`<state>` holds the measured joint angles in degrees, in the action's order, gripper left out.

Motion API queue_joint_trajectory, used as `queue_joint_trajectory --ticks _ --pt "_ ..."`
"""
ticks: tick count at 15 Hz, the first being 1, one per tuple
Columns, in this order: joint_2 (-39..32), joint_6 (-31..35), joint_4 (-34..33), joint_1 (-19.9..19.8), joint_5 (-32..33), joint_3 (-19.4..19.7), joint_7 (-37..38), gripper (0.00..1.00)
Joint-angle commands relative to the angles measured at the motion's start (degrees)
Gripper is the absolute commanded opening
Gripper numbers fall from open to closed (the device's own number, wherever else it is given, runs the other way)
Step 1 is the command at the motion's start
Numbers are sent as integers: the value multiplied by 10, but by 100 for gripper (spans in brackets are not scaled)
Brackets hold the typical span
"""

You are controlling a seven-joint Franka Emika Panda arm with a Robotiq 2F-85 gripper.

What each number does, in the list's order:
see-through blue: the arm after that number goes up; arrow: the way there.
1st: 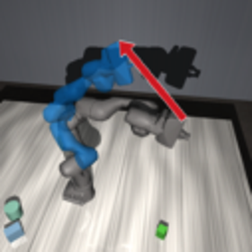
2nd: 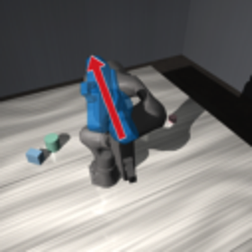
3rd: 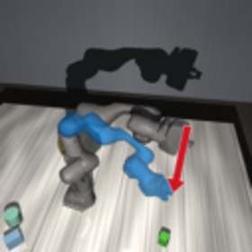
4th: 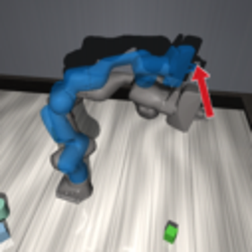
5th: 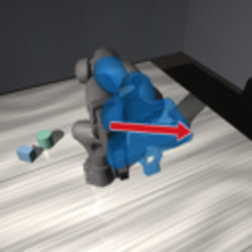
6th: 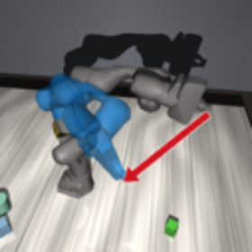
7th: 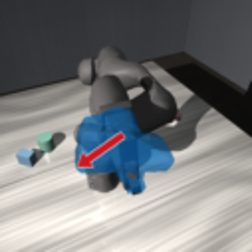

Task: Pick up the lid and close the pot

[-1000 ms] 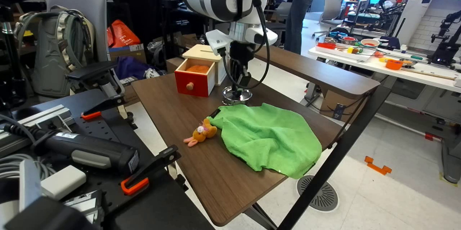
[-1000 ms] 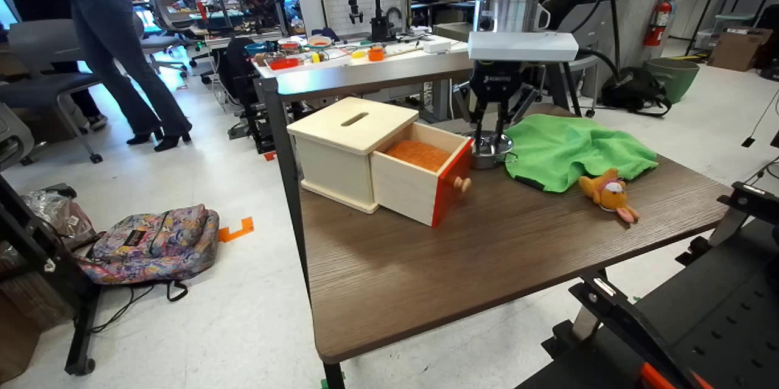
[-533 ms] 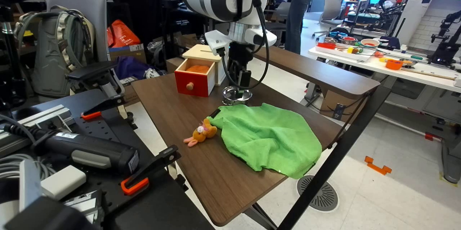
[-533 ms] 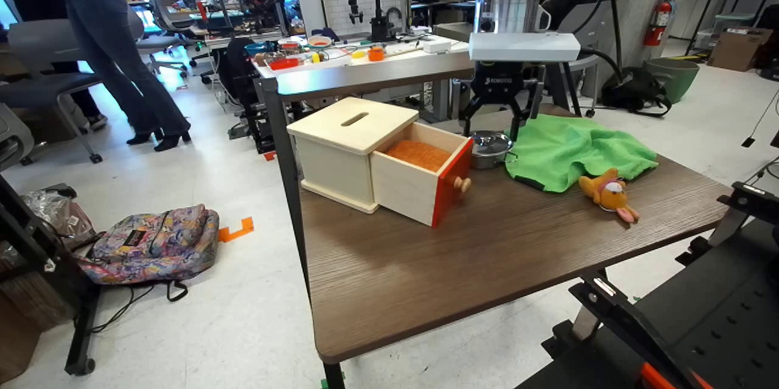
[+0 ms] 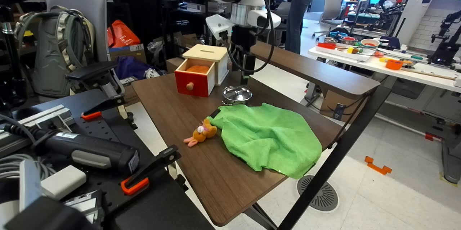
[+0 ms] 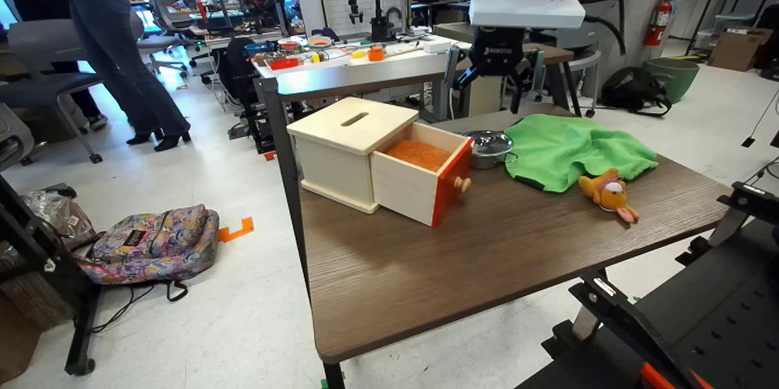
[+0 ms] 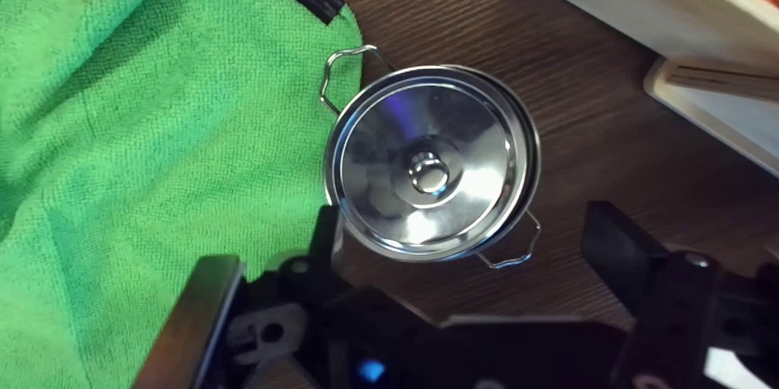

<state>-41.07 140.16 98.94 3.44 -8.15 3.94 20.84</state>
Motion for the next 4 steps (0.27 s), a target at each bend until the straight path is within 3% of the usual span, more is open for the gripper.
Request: queue_joint_trajectory --ticks 1,4 --pt "7 -1 6 -1 1 -1 -2 100" --pt "15 -1 16 -1 1 -1 -4 100"
